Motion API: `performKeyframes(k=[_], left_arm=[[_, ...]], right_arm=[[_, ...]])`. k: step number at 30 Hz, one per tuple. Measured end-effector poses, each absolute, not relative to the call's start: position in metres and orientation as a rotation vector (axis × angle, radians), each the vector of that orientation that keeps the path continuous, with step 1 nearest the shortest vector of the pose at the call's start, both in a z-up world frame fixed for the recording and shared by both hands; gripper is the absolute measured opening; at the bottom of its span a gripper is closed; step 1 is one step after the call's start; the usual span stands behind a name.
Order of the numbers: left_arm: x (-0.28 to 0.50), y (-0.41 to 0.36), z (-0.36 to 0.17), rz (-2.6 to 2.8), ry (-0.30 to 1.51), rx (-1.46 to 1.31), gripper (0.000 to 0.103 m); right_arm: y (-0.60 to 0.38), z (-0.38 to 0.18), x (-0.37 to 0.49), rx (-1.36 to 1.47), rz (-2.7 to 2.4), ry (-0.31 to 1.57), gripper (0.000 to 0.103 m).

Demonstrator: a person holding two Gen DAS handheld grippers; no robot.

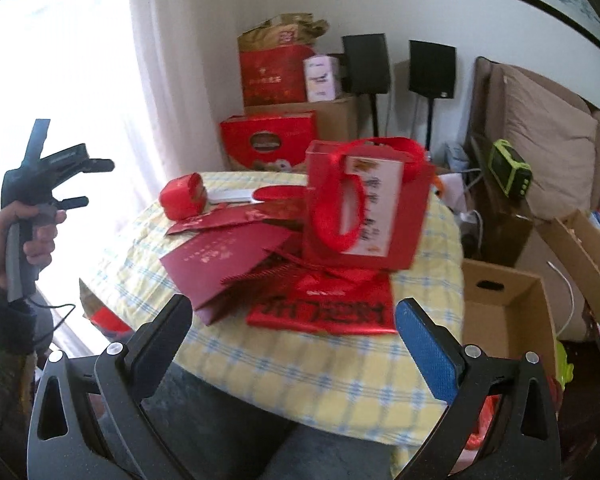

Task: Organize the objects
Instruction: 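Move the left gripper to the red tin box on the plaid table and grasp it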

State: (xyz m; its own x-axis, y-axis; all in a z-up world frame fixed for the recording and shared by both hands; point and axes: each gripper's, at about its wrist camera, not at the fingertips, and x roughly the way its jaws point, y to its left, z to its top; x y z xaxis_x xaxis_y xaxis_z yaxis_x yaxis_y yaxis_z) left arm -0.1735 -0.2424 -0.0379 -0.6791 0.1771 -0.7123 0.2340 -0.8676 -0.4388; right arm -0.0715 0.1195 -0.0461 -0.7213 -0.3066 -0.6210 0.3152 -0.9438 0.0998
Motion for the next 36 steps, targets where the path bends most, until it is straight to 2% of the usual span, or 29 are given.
performKeyframes(k=[4, 8, 13, 17, 23, 28, 30, 31, 36], left_arm=[[-0.22, -0.23, -0.057, -2.651, 0.751, 1.379, 0.103], [-0.243, -0.222, -0.059, -2.615, 0.8, 1.322, 0.103], [-0.29, -0.194, -0.085, -2.552, 0.588, 1.507, 0.103], [-0.308, -0.18, -0.109, -2.491, 0.42, 1.532, 0.103], [-0.32, -0.186, -0.14, -2.402, 0.434, 1.507, 0.103], [-0.322, -0.182, -0.148, -2.456, 0.251, 1.503, 0.102], [-0.318, -0.182, -0.146, -2.495, 0.252, 1.5, 0.092], [-0.316, -0.182, -0.145, -2.523, 0.268, 1.498, 0.081], [-0.306, -0.18, -0.14, -2.597, 0.211, 1.499, 0.08]], right_arm=[[0.105, -0.059, -0.078, 0.987, -2.615, 0.022, 0.102], [0.099, -0.066, -0.079, 1.01, -2.625, 0.013, 0.102], [0.1, -0.063, -0.083, 1.016, -2.651, 0.018, 0.102], [0.105, -0.065, -0.086, 1.027, -2.665, -0.023, 0.102], [0.109, -0.067, -0.084, 1.037, -2.67, -0.026, 0.102], [0.112, -0.069, -0.086, 1.055, -2.684, -0.026, 0.102], [0.113, -0.07, -0.085, 1.058, -2.681, -0.035, 0.102], [0.114, -0.071, -0.085, 1.063, -2.682, -0.041, 0.102], [0.115, -0.071, -0.083, 1.079, -2.684, -0.065, 0.102]])
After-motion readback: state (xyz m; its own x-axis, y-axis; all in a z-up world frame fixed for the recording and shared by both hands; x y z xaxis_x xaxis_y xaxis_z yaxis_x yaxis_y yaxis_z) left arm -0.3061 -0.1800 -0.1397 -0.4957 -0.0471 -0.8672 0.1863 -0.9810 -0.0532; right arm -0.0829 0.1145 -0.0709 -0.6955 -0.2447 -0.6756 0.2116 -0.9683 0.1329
